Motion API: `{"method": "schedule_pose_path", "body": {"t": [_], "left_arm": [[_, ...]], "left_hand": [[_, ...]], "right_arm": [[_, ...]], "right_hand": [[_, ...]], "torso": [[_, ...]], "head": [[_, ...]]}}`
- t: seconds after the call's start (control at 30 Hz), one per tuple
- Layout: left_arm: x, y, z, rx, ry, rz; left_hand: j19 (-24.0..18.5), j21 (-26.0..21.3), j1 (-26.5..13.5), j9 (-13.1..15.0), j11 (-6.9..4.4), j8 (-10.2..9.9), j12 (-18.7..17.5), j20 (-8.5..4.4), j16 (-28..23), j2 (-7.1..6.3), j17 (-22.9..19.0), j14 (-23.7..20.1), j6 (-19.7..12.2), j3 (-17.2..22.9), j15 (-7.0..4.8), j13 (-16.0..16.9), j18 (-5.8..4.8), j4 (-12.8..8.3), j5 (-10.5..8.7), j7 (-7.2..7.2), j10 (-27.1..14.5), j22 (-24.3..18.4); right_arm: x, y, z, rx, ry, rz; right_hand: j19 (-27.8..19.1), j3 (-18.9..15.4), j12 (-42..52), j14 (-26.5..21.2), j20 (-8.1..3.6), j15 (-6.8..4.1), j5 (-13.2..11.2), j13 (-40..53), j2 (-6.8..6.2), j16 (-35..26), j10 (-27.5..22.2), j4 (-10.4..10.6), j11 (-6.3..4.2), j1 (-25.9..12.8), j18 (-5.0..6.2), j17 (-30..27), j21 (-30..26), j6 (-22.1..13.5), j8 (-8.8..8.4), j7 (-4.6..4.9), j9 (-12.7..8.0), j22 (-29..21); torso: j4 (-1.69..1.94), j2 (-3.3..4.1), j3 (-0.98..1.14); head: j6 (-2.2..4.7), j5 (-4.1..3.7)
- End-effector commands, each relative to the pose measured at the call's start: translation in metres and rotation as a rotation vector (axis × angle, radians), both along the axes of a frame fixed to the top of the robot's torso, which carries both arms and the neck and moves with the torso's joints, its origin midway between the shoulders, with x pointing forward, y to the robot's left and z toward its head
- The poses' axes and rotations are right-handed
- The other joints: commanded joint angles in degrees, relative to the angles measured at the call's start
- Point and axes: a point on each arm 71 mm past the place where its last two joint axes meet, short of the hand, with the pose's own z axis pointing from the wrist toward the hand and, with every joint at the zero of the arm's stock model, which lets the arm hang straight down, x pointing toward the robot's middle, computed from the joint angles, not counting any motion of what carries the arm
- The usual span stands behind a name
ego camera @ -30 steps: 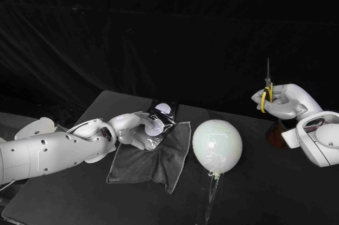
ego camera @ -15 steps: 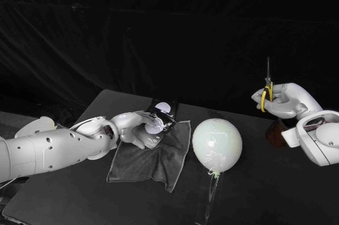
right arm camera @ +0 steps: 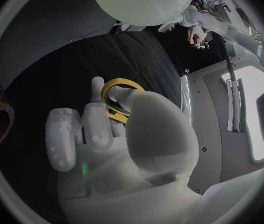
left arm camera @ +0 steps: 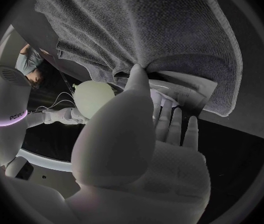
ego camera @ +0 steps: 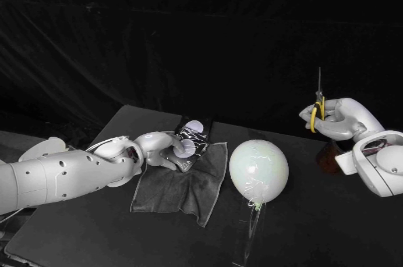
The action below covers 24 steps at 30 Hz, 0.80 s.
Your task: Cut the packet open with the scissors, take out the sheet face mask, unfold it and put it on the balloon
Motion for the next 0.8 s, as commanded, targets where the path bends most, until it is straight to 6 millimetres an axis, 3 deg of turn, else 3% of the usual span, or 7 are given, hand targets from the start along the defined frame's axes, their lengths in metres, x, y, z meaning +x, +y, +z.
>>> {"method": "schedule_pose_path", "body": {"t": [0.03,0.27,0.6,0.8], "left_arm": [[-0.0021,0.0037,-0.0128,0.054,0.065,0.030],[-0.0019,0.0037,-0.0131,0.053,0.069,0.035],[-0.0021,0.0031,-0.0131,0.049,0.073,0.040],[-0.0034,0.0009,-0.0127,0.032,0.081,0.028]], "left_hand": [[0.50,0.42,1.60,-0.04,0.08,0.44,0.63,0.12,0.36,2.90,0.12,0.61,0.68,1.81,0.00,0.55,0.61,-1.33,-0.37,-0.06,2.36,0.07],[1.20,0.81,2.07,0.12,0.32,0.90,0.68,-0.06,0.85,4.43,0.61,2.79,2.33,2.34,0.33,0.55,0.66,-1.35,-0.37,0.03,5.66,0.20],[1.51,0.99,2.66,0.11,0.38,1.00,0.42,-0.11,0.98,4.74,0.75,3.57,3.17,2.48,0.45,0.48,0.66,-1.43,-0.37,0.01,6.69,0.24],[1.94,1.22,3.10,0.55,0.39,2.23,0.53,-0.13,1.37,6.22,1.15,5.45,6.27,3.10,0.65,0.55,0.68,-1.34,-0.36,-0.23,8.68,0.30]], "right_arm": [[-0.0006,0.0014,0.0003,-0.004,0.000,0.013],[-0.0009,0.0013,0.0003,-0.003,0.000,0.014],[-0.0013,0.0010,0.0003,-0.003,0.000,0.013],[-0.0015,0.0008,0.0004,-0.003,-0.001,0.013]], "right_hand": [[2.89,0.34,0.32,0.35,0.03,-0.30,0.17,0.16,0.60,-0.23,16.97,0.12,-9.22,-0.13,-0.33,0.00,0.26,0.10,0.34,-0.49,0.09,11.59],[2.89,0.34,0.32,0.35,0.03,-0.30,0.17,0.16,0.60,-0.23,16.97,0.12,-9.22,-0.13,-0.33,0.00,0.26,0.10,0.34,-0.49,0.09,11.59],[2.89,0.34,0.32,0.35,0.03,-0.30,0.17,0.16,0.60,-0.23,16.97,0.12,-9.22,-0.13,-0.33,0.00,0.26,0.10,0.34,-0.49,0.09,11.59],[2.89,0.34,0.32,0.35,0.03,-0.30,0.17,0.16,0.60,-0.23,16.97,0.12,-9.22,-0.13,-0.33,0.00,0.26,0.10,0.34,-0.49,0.09,11.59]], "torso": [[-0.02,0.00,0.01],[0.02,0.00,0.02],[0.02,0.00,0.01],[0.05,-0.02,0.01]], "head": [[-0.03,0.04],[-0.07,0.01],[-0.13,-0.03],[-0.10,-0.04]]}}
